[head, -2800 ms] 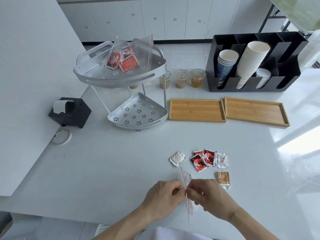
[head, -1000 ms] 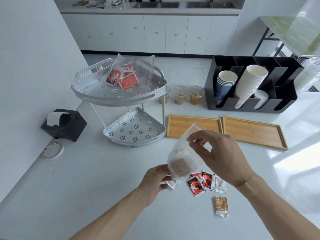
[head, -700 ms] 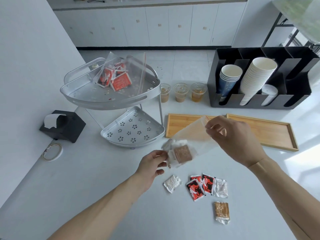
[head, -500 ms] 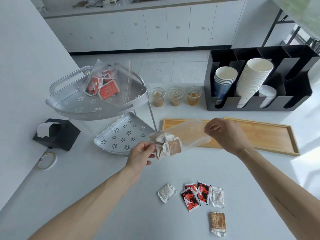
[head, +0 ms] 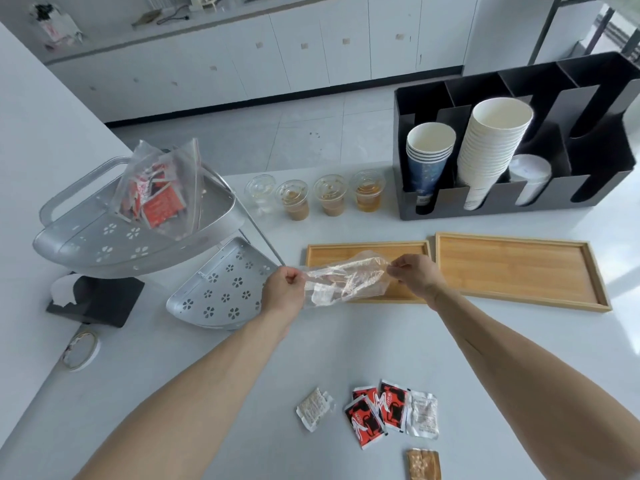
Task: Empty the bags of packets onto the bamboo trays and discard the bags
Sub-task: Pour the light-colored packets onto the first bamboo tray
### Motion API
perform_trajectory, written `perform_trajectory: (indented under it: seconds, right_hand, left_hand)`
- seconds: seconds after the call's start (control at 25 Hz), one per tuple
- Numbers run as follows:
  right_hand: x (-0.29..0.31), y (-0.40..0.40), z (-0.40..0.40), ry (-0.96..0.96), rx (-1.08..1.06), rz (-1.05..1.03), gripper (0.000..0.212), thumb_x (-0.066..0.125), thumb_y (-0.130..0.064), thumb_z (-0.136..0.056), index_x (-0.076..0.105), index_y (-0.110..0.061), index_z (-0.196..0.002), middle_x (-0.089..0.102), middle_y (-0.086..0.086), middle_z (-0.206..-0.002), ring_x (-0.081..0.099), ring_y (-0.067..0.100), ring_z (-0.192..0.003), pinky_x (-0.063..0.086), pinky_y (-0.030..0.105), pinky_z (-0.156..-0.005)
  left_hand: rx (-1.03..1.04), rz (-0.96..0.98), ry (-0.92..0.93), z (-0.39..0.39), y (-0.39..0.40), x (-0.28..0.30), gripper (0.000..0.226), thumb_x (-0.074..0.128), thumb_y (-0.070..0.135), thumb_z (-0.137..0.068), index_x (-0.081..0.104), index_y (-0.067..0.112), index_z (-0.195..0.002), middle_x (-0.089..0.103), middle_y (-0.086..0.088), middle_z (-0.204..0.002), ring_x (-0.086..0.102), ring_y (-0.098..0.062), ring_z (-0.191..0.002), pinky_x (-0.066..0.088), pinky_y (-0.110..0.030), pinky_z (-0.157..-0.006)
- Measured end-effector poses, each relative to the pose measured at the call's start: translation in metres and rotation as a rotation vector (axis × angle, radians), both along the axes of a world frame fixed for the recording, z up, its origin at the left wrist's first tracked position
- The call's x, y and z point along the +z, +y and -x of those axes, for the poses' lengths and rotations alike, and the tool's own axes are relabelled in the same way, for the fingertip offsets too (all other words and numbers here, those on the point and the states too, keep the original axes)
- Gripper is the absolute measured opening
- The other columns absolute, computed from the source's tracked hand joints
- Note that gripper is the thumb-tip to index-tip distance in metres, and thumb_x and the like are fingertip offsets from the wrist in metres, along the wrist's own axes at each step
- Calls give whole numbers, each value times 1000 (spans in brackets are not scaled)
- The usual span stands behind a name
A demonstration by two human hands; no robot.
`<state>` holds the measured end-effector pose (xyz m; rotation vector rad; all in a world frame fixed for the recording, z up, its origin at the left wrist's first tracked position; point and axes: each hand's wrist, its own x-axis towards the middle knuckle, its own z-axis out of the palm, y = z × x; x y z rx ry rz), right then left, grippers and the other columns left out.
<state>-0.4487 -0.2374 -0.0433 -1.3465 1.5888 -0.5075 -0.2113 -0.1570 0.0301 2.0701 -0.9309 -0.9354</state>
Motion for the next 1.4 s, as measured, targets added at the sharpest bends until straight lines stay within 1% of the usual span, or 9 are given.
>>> perform_trajectory:
  seconds: [0.08,0.16,0.28,0.68,0.8,0.92,1.12,1.28,1.4]
  right_hand:
    - [-7,2,3,-60,-48,-58,14,69,-24,-89,71,-10,-92,72,8,-85,65,22,-73,58,38,-66]
    - [-10,3,7,-134,-107,-127,16,69,-23,-89,71,-8,-94,69,7,-81,60,18,-64,48,29,-50]
    - [-9,3,8,-234,-173,-211,15,70,-21,-89,69,-6,-89,62,6,-72,54,15,-55,39,22,-41]
    - [-9,13,-17,-480,-293,-303,8,68,-13,-90,65,-7,-87,58,5,-70,49,11,-50,31,23,-45]
    - [-6,17,-24,-532,-313,-291,10,67,-13,-91,63,-9,-83,65,3,-76,47,11,-49,31,19,-40]
    - [1,20,-33,-547,-317,-270,13,65,-14,-92,64,-12,-79,67,3,-79,47,11,-48,32,18,-36]
    - [13,20,-49,-520,-261,-206,23,63,-15,-92,60,-16,-69,66,0,-69,49,9,-46,32,19,-38]
    - [19,20,-54,-541,-273,-189,23,63,-16,-93,59,-15,-70,63,2,-63,48,5,-36,30,18,-38]
    - [22,19,-49,-535,-267,-174,23,64,-17,-92,60,-15,-70,64,0,-62,48,6,-38,31,19,-38]
  left_hand:
    - [-11,15,-92,9,-14,4,11,56,17,-95,60,18,-85,64,-4,-86,58,-24,-81,52,-38,-78]
    - [-59,27,-189,17,-31,11,11,56,19,-95,59,21,-84,64,0,-91,59,-23,-86,49,-34,-79]
    - [-141,22,-308,21,-57,27,12,55,18,-94,58,24,-84,61,6,-90,57,-19,-89,42,-28,-77]
    - [-445,22,-574,26,-93,70,10,53,19,-96,57,23,-88,59,4,-86,55,-20,-84,39,-29,-70]
    - [-454,44,-595,24,-93,78,10,53,19,-96,57,23,-88,57,5,-83,54,-20,-83,38,-28,-70]
    - [-469,67,-625,20,-91,89,9,53,19,-96,57,24,-89,60,3,-89,55,-20,-84,39,-28,-70]
    - [-470,101,-695,9,-89,106,12,51,14,-94,59,22,-91,61,2,-91,56,-23,-86,43,-31,-71]
    - [-475,121,-716,0,-87,113,10,51,16,-95,61,19,-94,60,1,-92,55,-23,-87,46,-34,-75]
    - [-468,137,-724,2,-84,113,9,51,17,-96,60,18,-95,61,0,-94,54,-23,-87,46,-35,-76]
